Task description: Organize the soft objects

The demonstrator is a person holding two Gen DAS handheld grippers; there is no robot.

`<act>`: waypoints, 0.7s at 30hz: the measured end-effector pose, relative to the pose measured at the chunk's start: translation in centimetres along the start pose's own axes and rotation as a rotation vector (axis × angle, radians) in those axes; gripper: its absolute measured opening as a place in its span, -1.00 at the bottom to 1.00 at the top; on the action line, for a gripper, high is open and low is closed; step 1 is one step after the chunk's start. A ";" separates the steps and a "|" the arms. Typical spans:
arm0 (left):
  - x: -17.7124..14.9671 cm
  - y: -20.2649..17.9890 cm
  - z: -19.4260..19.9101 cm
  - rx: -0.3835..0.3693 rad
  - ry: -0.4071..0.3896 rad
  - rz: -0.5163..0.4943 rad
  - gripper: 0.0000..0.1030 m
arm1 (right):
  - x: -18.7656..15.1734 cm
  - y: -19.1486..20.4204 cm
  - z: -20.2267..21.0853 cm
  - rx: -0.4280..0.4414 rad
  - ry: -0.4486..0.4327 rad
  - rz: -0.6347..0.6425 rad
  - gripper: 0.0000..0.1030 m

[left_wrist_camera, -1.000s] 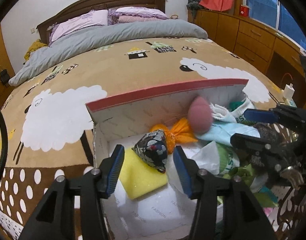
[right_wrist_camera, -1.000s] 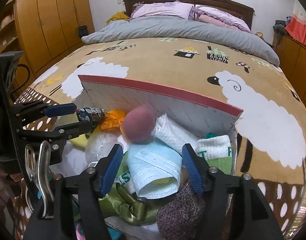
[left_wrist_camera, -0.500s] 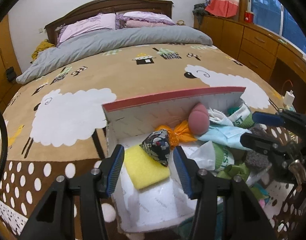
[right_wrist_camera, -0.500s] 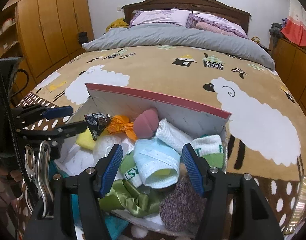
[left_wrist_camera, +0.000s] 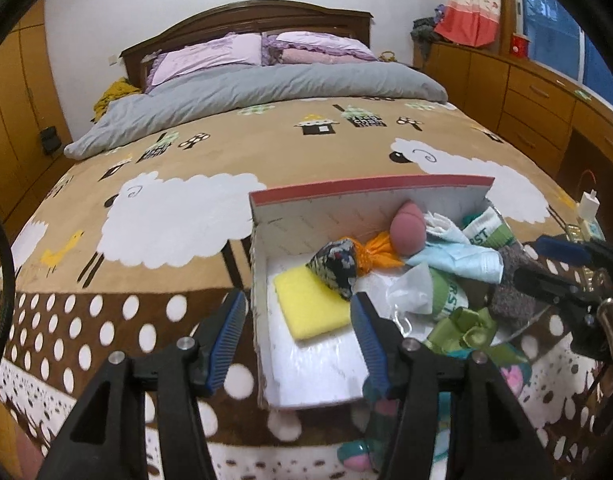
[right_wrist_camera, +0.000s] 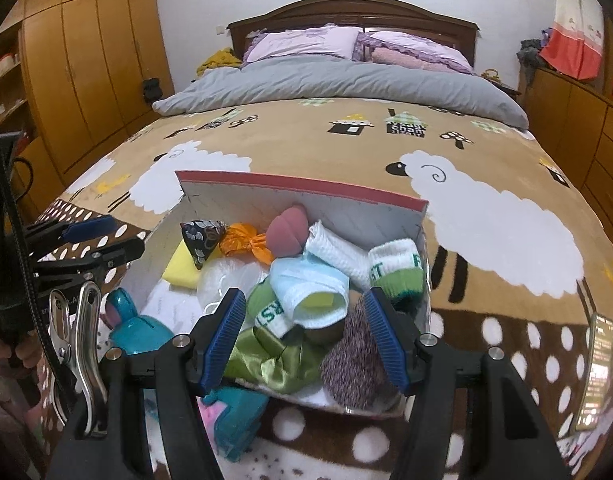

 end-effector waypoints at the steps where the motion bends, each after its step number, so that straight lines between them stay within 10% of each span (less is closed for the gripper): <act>1: -0.3 0.1 0.2 0.002 0.002 0.010 0.12 | -0.2 0.0 0.2 0.001 0.000 -0.006 0.24; 21: -6.7 -0.5 3.8 -0.035 0.029 0.130 0.22 | -6.3 0.7 2.6 0.010 0.024 -0.126 0.24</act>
Point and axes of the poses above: each gripper's, at about its wrist camera, not at the fingertips, and z roughly against the way its jaws point, y to its left, x to its top, the point moved 9 cm from there along -z, roughly the way its jaws point, and after that the axes turned 10 degrees about y, right-handed, at the moved point
